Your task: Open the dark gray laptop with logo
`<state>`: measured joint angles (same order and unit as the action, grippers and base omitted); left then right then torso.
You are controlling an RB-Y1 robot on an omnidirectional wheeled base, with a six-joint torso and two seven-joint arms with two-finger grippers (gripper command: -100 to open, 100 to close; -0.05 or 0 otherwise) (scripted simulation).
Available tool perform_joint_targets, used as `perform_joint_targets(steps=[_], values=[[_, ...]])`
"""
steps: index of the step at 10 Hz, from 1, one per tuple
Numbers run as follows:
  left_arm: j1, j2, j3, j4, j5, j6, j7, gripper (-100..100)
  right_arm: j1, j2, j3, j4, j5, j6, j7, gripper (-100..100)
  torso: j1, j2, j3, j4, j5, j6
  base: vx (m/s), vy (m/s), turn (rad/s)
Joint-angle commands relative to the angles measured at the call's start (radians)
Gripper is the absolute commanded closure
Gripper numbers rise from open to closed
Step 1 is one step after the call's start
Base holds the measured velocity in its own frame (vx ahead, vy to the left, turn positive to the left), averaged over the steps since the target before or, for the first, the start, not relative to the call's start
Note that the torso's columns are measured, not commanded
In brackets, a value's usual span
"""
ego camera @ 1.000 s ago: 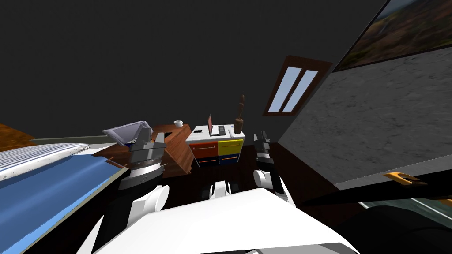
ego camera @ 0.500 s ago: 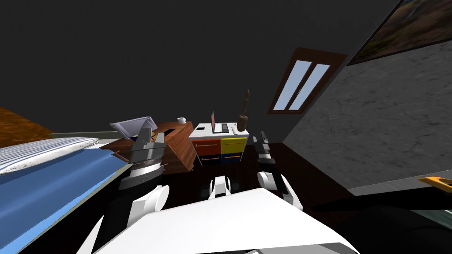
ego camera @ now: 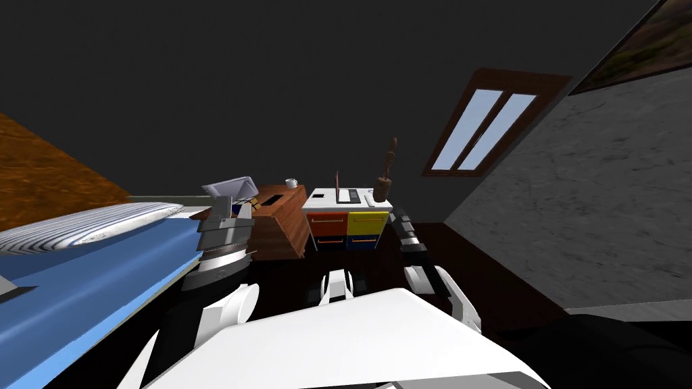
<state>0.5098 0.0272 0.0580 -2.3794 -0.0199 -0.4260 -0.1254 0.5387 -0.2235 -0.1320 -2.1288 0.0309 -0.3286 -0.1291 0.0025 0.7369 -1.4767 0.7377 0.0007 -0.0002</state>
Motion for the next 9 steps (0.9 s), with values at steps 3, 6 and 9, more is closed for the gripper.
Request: perform_joint_targets(steps=[3, 6, 9], values=[[0.0, 0.0, 0.0, 0.0, 0.0, 0.0, 0.0, 0, 0.028, -0.117, -0.042, 0.044, 0.081, 0.032, -0.008, -100, -0.001, 0.001, 0.001, 0.0, 0.0, 0.0, 0.008, 0.151, 0.127], [0.0, 0.0, 0.0, 0.0, 0.0, 0.0, 0.0, 0, 0.048, -0.203, -0.079, 0.08, 0.15, 0.063, -0.014, -100, 0.0, 0.001, 0.001, 0.0, 0.0, 0.0, 0.007, 0.163, 0.154], [0.0, 0.0, 0.0, 0.0, 0.0, 0.0, 0.0, 0, 0.07, -0.286, -0.117, 0.118, 0.224, 0.096, -0.018, -100, -0.002, 0.0, 0.0, 0.0, 0.0, 0.0, 0.026, 0.161, 0.151]])
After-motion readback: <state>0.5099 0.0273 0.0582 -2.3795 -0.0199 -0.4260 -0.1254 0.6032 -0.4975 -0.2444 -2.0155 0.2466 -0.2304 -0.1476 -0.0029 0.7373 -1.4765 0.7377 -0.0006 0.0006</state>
